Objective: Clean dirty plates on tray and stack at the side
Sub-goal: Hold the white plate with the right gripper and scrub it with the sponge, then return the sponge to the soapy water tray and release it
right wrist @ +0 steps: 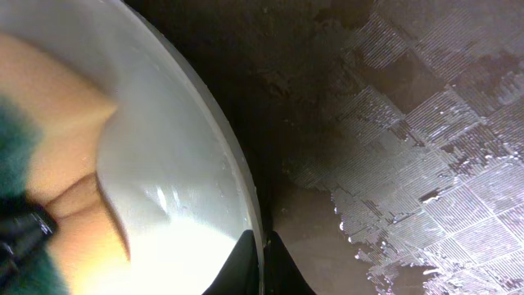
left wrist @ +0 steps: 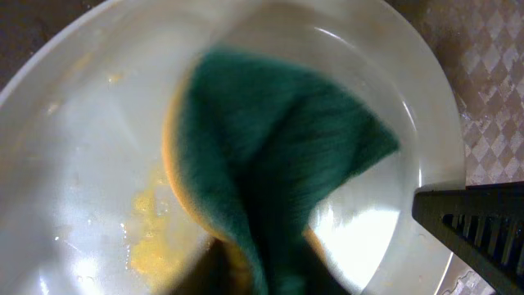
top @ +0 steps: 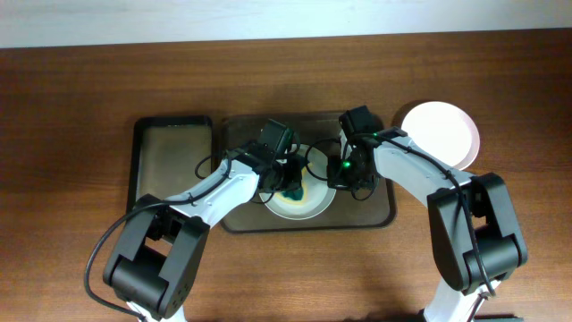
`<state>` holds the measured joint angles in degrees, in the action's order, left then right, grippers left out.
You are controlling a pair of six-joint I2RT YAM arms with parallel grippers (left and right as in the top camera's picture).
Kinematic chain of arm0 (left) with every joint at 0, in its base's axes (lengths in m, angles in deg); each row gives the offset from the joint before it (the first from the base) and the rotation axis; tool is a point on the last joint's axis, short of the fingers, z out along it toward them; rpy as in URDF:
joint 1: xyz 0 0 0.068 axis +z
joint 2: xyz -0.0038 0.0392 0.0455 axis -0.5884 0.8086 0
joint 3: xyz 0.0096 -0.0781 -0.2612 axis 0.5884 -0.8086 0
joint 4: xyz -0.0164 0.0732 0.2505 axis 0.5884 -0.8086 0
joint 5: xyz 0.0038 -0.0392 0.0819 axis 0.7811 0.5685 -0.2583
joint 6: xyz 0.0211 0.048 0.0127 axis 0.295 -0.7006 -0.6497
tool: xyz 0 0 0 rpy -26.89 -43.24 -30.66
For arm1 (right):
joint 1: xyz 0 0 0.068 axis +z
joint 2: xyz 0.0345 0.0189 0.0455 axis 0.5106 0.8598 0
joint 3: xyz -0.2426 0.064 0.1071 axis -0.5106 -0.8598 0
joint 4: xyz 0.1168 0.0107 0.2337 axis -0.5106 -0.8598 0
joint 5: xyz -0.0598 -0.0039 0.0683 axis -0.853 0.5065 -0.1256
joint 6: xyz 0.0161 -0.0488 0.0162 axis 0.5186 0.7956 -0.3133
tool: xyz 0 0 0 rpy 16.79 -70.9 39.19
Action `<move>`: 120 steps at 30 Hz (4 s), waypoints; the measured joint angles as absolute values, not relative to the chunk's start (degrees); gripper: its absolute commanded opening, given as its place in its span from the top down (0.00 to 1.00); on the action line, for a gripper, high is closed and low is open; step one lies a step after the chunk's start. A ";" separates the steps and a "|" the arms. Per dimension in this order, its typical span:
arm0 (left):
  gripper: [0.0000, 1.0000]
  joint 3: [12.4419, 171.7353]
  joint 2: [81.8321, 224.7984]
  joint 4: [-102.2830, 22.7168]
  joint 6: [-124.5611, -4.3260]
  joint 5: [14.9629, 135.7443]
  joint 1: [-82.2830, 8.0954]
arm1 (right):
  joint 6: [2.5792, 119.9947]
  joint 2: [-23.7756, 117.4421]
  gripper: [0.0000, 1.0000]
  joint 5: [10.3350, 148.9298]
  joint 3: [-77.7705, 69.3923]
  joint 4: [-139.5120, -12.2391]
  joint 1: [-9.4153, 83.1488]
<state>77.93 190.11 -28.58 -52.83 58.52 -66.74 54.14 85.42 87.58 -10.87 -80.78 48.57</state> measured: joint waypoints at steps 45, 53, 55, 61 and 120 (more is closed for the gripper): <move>1.00 82.76 184.63 -39.27 -53.33 31.68 -66.90 | 54.14 85.53 0.95 88.65 -10.84 -81.63 48.88; 1.00 83.41 186.92 -34.13 -50.62 46.44 -66.83 | 54.16 85.53 0.95 88.15 -10.84 -81.66 48.88; 1.00 83.41 190.26 -32.17 -50.23 50.79 -66.83 | 54.18 85.53 0.95 87.99 -10.87 -81.63 48.88; 1.00 84.35 195.93 -28.23 -50.09 57.43 -66.61 | 54.16 85.53 0.95 87.36 -10.84 -81.85 48.68; 1.00 86.71 192.28 -53.70 -50.01 20.80 -70.72 | 54.40 85.55 0.96 89.35 -10.71 -81.15 49.95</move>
